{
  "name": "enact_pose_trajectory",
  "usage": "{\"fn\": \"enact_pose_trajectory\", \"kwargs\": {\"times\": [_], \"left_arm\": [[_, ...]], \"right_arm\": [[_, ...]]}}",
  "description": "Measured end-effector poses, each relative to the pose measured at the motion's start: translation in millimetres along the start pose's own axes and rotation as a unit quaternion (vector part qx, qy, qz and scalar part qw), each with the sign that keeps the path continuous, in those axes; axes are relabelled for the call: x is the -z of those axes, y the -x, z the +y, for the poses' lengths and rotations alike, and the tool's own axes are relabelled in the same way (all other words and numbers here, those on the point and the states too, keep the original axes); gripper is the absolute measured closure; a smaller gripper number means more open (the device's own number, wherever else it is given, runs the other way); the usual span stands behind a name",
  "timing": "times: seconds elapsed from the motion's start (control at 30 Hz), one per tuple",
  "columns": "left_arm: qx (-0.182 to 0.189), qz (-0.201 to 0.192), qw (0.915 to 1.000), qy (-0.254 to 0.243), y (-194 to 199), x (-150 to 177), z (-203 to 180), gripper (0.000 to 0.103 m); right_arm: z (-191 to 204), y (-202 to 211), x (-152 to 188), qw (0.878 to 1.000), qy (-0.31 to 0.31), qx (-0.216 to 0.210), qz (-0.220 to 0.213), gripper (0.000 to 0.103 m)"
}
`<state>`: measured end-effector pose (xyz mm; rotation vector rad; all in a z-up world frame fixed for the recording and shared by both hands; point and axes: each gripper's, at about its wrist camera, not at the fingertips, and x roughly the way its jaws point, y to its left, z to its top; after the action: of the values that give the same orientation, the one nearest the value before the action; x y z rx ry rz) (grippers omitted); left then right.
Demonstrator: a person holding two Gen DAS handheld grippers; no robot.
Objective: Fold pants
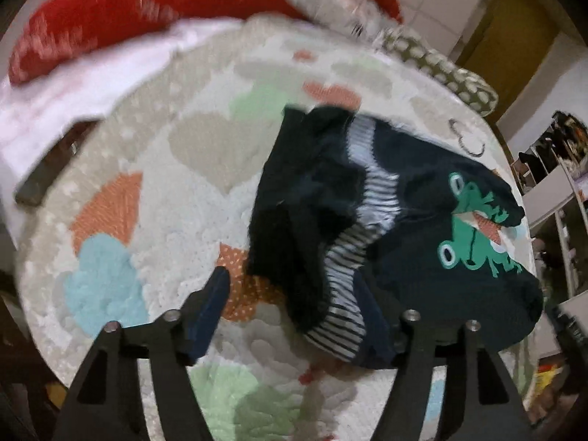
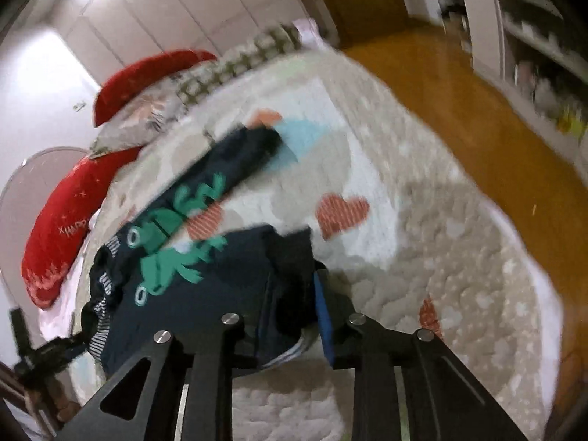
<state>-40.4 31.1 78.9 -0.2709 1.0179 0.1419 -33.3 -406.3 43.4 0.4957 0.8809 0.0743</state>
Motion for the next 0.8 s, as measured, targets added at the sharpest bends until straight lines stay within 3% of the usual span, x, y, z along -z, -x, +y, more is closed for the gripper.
{"fn": "enact_pose_trajectory", "kwargs": {"times": [0.1, 0.17, 0.37, 0.47, 0.63, 0.8], "left_arm": [[0.007, -0.015, 0.9988, -0.046, -0.1, 8.4, -24.2, 0.032], [0.003, 0.007, 0.9979, -0.064, -13.7, 14.5, -36.4, 0.032], [-0.052, 0.036, 0.9929, -0.1, -38.7, 36.5, -46.6, 0.031], [-0.067, 0.029, 0.9916, -0.106, -40.3, 44.4, -46.3, 0.022], [-0.078, 0.033, 0.9911, -0.102, -42.6, 48.9, -42.5, 0.013], [-0.065, 0.036, 0.9934, -0.087, -45.0, 49.8, -32.7, 0.006]], "right_arm": [[30.6, 6.6, 4.3, 0.999, 0.045, -0.028, -0.013, 0.06], [51.3, -8.8, 9.8, 0.996, 0.072, -0.047, 0.009, 0.059], [55.0, -52.2, 34.1, 0.995, 0.083, -0.008, 0.061, 0.059], [50.5, -54.0, 39.8, 0.995, 0.085, -0.015, 0.051, 0.056], [52.5, -55.7, 45.4, 0.995, 0.066, -0.055, 0.042, 0.021], [74.1, -62.0, 54.3, 0.994, 0.101, -0.037, 0.019, 0.005]]}}
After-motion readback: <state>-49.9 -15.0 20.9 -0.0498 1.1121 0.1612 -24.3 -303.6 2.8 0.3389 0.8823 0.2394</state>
